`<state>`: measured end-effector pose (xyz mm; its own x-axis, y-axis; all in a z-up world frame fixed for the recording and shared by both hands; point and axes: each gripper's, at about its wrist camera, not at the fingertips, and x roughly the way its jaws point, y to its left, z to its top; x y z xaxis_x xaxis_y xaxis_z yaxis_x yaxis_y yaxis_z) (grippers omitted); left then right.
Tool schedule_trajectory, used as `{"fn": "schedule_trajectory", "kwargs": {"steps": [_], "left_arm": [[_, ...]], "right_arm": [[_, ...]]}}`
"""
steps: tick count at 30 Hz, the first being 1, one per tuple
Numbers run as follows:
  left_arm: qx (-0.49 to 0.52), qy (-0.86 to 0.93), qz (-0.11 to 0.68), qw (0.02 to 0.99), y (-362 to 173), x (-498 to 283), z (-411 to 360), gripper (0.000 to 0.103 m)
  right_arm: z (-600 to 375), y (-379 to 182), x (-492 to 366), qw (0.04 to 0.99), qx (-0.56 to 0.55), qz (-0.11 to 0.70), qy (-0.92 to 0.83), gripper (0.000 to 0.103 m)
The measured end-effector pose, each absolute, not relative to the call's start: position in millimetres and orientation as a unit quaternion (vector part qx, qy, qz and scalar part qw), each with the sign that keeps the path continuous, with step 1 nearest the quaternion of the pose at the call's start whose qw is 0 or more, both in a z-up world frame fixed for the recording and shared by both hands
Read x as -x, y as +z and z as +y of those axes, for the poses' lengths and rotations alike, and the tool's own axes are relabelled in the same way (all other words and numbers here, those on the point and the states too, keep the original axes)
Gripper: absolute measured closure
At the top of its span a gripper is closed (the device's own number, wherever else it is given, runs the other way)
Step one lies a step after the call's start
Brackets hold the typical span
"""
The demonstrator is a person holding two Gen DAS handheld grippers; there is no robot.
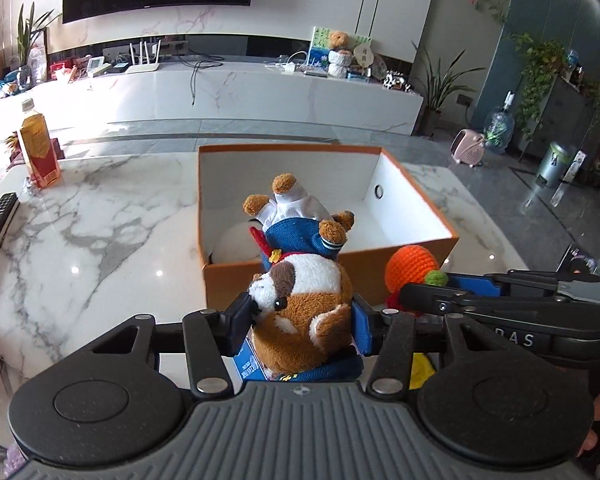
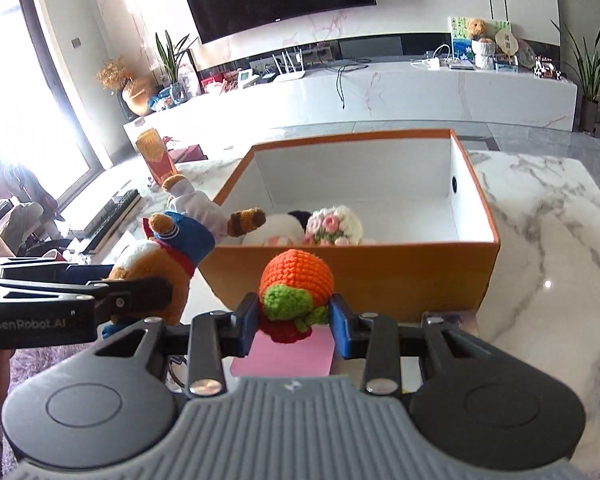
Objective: Organize objects
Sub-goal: 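Carry the dog plush and orange ball into the box and release both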
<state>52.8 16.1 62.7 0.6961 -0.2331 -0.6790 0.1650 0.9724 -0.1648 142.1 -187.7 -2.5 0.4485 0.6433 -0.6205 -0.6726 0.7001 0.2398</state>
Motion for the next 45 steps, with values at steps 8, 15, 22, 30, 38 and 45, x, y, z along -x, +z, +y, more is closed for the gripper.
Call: {"fn": "schedule_trajectory", "kwargs": {"steps": [8,15,22,30,38,45], "left_arm": [[0.045,-0.14,0.341,0.928,91.6,-101.2,-8.7,0.044],[0.088,-0.17,0.352,0.916,87.4,-159.7,-26.5,0.044],[0.15,-0.176,0.404,0.885,38.5,-212.1,-31.0,0.044],[0.176,-0.172,0.481,0.842,-18.4,-237.9,-33.6,0.044],[0.114,-0.165,0.509,0.837,-31.0,-231.1,-40.1,0.041],[0.06,-0.175,0.513,0.838,-28.3,-221.4,-47.0,0.035]], "right_arm": [[-194.9,35.6,-181.3,0.867,0.014,0.32,0.382,0.063],[-202.8,46.7,-232.0,0.881,0.027,0.314,0.352,0.063],[-202.9,32.8,-273.4,0.879,0.025,0.336,0.338,0.063],[-194.7,2.7,-293.5,0.862,0.046,0.374,0.34,0.063],[-184.0,-13.0,-302.3,0.841,0.083,0.401,0.353,0.063],[-177.4,-17.3,-312.6,0.824,0.107,0.43,0.355,0.063]]}}
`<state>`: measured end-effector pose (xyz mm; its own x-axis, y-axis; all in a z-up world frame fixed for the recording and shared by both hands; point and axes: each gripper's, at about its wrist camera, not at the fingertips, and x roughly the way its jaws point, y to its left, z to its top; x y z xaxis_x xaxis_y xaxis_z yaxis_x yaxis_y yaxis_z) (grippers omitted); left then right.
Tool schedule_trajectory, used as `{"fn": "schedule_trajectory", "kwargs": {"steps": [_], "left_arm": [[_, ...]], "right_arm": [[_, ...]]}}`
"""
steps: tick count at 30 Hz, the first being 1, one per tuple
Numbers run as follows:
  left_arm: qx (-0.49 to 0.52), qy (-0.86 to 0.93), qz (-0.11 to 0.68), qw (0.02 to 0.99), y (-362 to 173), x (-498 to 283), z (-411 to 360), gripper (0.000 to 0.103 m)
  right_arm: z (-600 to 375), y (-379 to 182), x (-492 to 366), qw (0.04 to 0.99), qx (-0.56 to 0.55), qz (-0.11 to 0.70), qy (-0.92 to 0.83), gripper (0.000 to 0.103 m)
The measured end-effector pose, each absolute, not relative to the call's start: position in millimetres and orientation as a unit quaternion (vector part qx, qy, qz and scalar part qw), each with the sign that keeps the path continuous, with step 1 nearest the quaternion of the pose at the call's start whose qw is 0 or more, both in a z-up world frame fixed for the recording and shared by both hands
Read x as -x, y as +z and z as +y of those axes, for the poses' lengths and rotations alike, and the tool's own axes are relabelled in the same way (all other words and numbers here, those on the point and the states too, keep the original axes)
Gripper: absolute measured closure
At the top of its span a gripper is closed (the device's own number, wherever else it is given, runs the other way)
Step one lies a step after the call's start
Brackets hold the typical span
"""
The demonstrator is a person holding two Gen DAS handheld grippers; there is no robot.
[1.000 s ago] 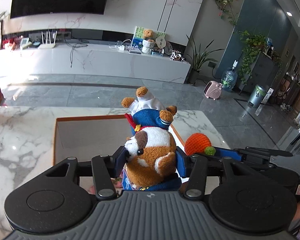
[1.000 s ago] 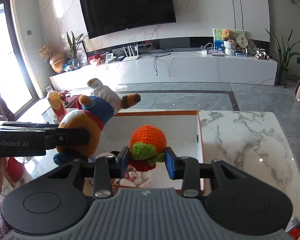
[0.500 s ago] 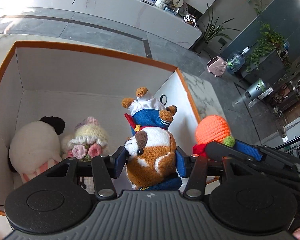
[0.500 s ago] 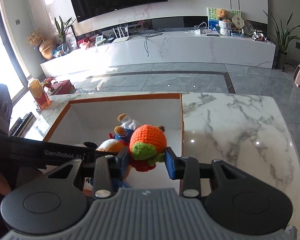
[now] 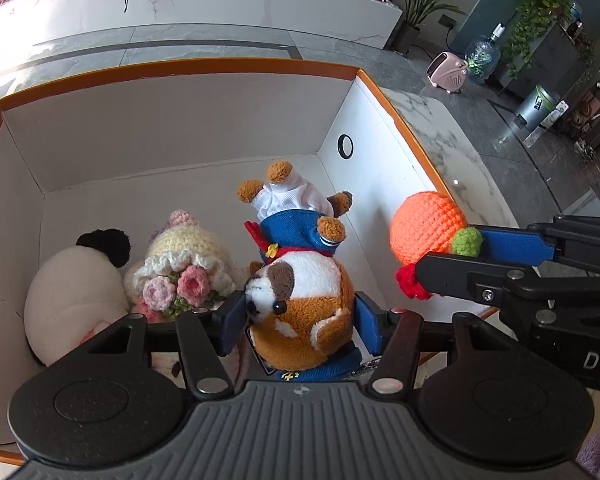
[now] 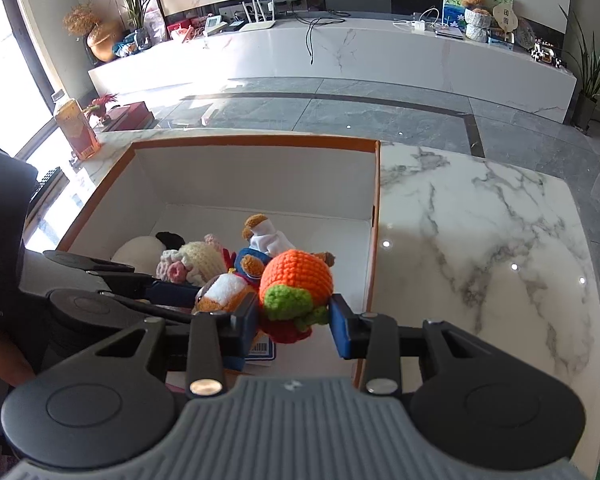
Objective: Organize objects
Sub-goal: 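Carry the dog plush and orange ball into the box and release both, then grasp the small brown cardboard box with the left gripper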
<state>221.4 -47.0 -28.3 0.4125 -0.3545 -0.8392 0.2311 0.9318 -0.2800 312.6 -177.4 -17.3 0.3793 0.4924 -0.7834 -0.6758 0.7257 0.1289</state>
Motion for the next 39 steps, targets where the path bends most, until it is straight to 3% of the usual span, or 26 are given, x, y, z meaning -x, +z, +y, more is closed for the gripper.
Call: {"fn": "schedule_trajectory", "kwargs": {"steps": [8,11,16,19,39], "left_arm": [[0.07,-0.183,0.52,0.832,-32.0,-219.2,-40.3,0.033],[0.075,-0.187,0.523,0.828,-31.1,-220.2,-38.3,0.042],[0.086,-0.182,0.516,0.833,-28.9,-220.9,-36.8,0.044],[0.09,-0.189,0.515,0.831,-29.2,-222.7,-38.2,0.052],[0.106,-0.189,0.487,0.846,-12.9,-211.3,-35.1,0.051]], "right_arm": [[-166.2,-21.3,-323.3,0.796,0.134,0.477,0.347,0.063],[-158.3,-24.6,-324.0,0.79,0.16,0.485,0.339,0.063],[-149.5,-27.3,-325.3,0.783,0.188,0.496,0.326,0.062],[-148.2,-29.1,-326.0,0.777,0.19,0.506,0.323,0.062],[-160.6,-17.7,-314.5,0.775,0.135,0.522,0.33,0.062]]}}
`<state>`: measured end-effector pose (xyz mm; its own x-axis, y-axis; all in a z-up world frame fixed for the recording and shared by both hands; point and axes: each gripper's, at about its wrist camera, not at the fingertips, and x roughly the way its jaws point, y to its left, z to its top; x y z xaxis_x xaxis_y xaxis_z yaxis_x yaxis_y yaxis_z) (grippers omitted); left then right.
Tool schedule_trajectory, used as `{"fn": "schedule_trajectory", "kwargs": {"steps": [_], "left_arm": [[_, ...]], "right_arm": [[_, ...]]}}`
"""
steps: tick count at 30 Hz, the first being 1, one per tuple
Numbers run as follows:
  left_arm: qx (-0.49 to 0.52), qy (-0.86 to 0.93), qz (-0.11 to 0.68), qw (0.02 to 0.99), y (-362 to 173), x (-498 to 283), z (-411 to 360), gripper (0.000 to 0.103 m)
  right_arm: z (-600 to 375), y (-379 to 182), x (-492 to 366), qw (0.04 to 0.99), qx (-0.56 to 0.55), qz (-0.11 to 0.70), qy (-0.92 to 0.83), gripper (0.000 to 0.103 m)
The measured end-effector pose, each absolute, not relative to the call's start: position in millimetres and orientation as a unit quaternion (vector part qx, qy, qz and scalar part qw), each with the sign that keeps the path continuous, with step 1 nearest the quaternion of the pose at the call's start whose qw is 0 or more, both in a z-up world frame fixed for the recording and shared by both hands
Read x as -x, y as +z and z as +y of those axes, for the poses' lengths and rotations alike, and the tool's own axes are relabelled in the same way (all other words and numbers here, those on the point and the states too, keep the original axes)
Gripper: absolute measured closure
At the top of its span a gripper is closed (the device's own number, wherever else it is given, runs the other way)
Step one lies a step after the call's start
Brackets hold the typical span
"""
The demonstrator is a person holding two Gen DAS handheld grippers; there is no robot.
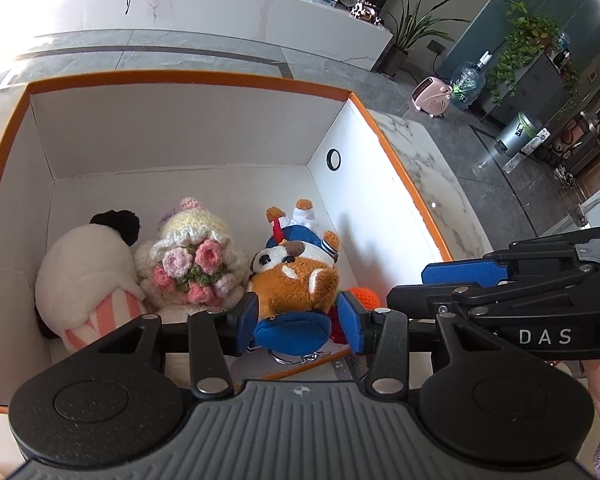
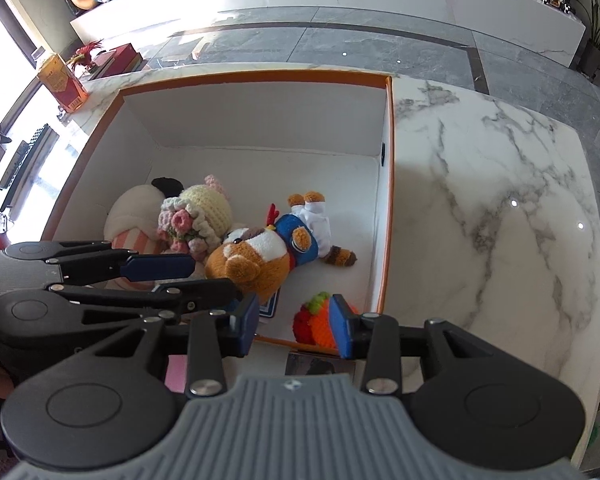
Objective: Organize objects
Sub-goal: 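Grasp the small brown cardboard box with the left gripper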
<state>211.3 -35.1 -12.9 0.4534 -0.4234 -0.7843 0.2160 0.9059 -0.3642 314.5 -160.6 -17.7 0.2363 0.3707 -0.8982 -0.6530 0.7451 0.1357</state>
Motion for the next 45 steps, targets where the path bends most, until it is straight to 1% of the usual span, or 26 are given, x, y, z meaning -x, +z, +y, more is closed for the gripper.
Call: {"fn": "schedule_trajectory", "kwargs": {"steps": [8,13,18,23,25,28,30,31,32,37,45], "left_arm": [[0.076,-0.19,0.449,0.87,25.6,-167.8,-25.3,0.051],[0.062,-0.194,0.432,0.879,44.1,-131.4,-16.8,0.051],[0.044,-0.186,0.449,0.873,46.1,-95.1,-11.6,0.05],[0.052,-0.182,0.488,0.852,27.5,-65.3,-8.5,0.045],[0.06,-0.176,0.509,0.84,14.3,-55.0,-6.3,0.042],[0.081,-0.169,0.549,0.815,-9.1,-45.9,-3.7,0.041],[0.102,-0.169,0.569,0.798,-23.9,-42.0,-1.3,0.039],[0.111,-0.168,0.578,0.791,-30.4,-41.7,-0.7,0.035],[0.118,-0.164,0.586,0.785,-36.6,-41.7,-0.5,0.034],[0.13,-0.154,0.628,0.752,-60.9,-39.4,-6.0,0.028],[0.132,-0.14,0.662,0.725,-84.5,-45.1,-11.6,0.025]], "right_arm": [[-172.5,17.4,-274.3,0.797,0.139,0.474,0.347,0.061],[-183.9,32.3,-233.6,0.812,0.142,0.435,0.362,0.056],[-200.3,32.1,-183.3,0.823,0.132,0.402,0.379,0.053],[-218.7,9.1,-142.6,0.823,0.08,0.414,0.382,0.053],[-225.4,-3.7,-127.4,0.82,0.062,0.417,0.386,0.054],[-233.1,-23.7,-107.2,0.823,0.052,0.419,0.38,0.054],[-238.0,-37.7,-98.3,0.823,0.045,0.426,0.374,0.059],[-240.4,-44.5,-94.7,0.822,0.043,0.43,0.371,0.059],[-242.8,-51.0,-91.4,0.823,0.042,0.432,0.367,0.06],[-255.1,-76.4,-81.4,0.824,0.032,0.445,0.349,0.061],[-265.9,-88.2,-77.6,0.826,0.016,0.446,0.346,0.061]]}}
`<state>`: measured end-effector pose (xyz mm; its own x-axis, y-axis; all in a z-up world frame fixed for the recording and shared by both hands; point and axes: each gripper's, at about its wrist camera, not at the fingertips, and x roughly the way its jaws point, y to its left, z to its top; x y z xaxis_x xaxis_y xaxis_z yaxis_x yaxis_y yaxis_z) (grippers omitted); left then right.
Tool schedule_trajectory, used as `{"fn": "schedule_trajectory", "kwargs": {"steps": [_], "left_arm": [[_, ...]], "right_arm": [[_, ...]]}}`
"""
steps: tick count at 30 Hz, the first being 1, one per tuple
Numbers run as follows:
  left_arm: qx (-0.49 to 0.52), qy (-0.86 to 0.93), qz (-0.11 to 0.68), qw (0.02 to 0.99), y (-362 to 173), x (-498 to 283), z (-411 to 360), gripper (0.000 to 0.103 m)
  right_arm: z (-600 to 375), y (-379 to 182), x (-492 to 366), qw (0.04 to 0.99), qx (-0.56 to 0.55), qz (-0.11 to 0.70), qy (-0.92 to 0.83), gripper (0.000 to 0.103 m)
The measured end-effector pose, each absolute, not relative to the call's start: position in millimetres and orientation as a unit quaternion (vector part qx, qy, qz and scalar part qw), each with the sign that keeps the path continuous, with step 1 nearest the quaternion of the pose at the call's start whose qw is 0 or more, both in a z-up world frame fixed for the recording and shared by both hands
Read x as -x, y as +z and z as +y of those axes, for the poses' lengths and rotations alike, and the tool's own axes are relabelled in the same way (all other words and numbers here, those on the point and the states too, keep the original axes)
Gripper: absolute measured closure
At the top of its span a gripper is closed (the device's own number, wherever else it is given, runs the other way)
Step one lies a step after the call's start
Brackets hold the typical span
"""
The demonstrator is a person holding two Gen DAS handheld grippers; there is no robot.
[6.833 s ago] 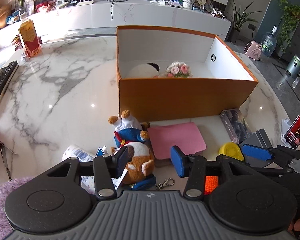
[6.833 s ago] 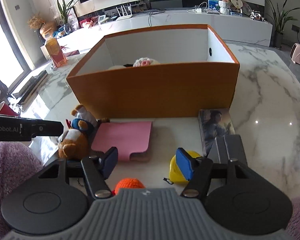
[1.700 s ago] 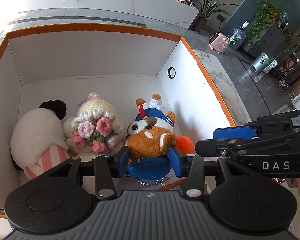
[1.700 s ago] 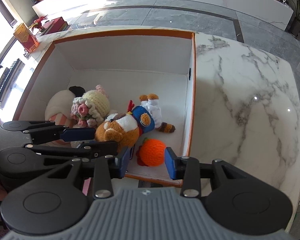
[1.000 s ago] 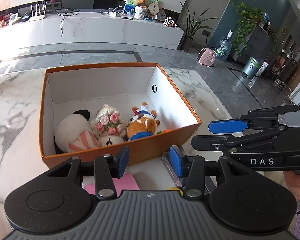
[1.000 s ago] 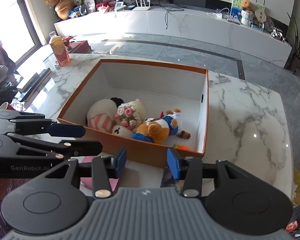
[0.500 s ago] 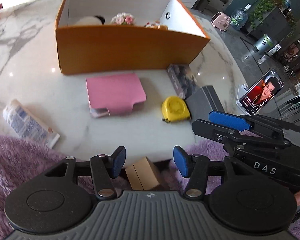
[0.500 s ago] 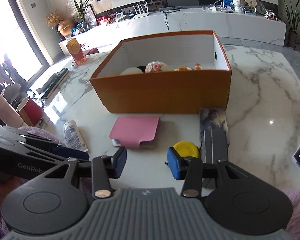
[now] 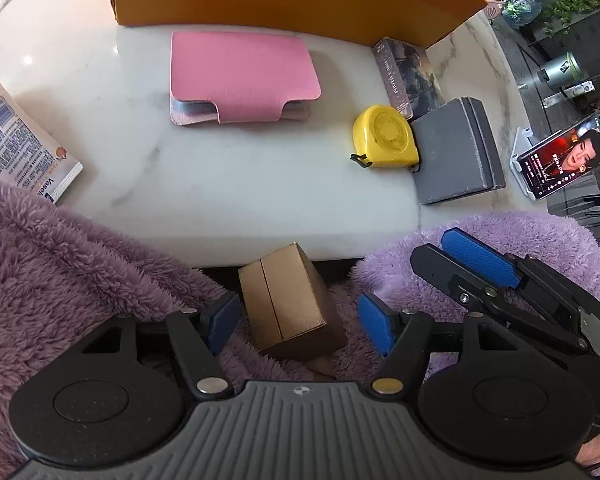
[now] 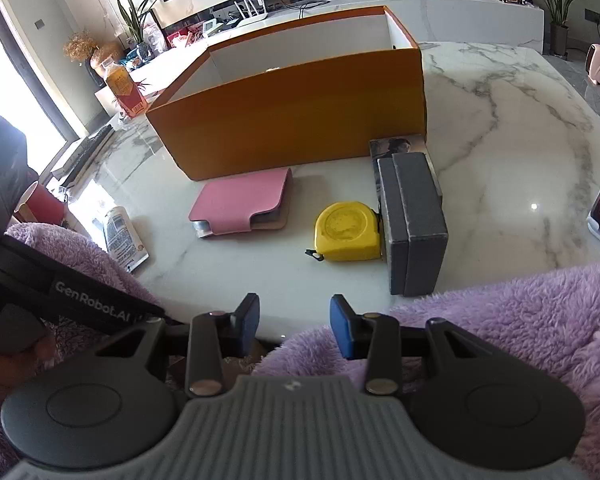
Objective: Organize objects
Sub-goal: 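Grasp the small brown cardboard box with the left gripper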
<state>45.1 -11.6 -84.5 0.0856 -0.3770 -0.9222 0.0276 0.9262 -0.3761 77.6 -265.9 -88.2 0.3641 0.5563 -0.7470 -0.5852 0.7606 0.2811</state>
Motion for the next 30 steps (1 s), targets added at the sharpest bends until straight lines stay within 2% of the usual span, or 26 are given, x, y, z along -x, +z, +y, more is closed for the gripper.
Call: {"fn": "schedule_trajectory", "kwargs": {"steps": [12,15,22,30], "left_arm": [[0.106,-0.135,0.688,0.705,-105.5,-50.5,-25.5,0.024],[0.1,-0.132,0.688,0.707,-106.5,-48.9,-26.2,0.033],[0.09,-0.138,0.675,0.719,-107.6,-41.2,-27.1,0.035],[0.045,-0.16,0.644,0.747,-93.2,-34.9,-38.1,0.036]], "right_arm": [[-268.8,-91.4,-77.2,0.826,0.015,0.443,0.349,0.061],[-268.3,-91.9,-77.4,0.826,0.016,0.443,0.349,0.061],[-267.4,-89.5,-76.9,0.829,0.022,0.438,0.348,0.061],[-273.4,-56.8,-84.1,0.862,0.035,0.394,0.319,0.06]]}}
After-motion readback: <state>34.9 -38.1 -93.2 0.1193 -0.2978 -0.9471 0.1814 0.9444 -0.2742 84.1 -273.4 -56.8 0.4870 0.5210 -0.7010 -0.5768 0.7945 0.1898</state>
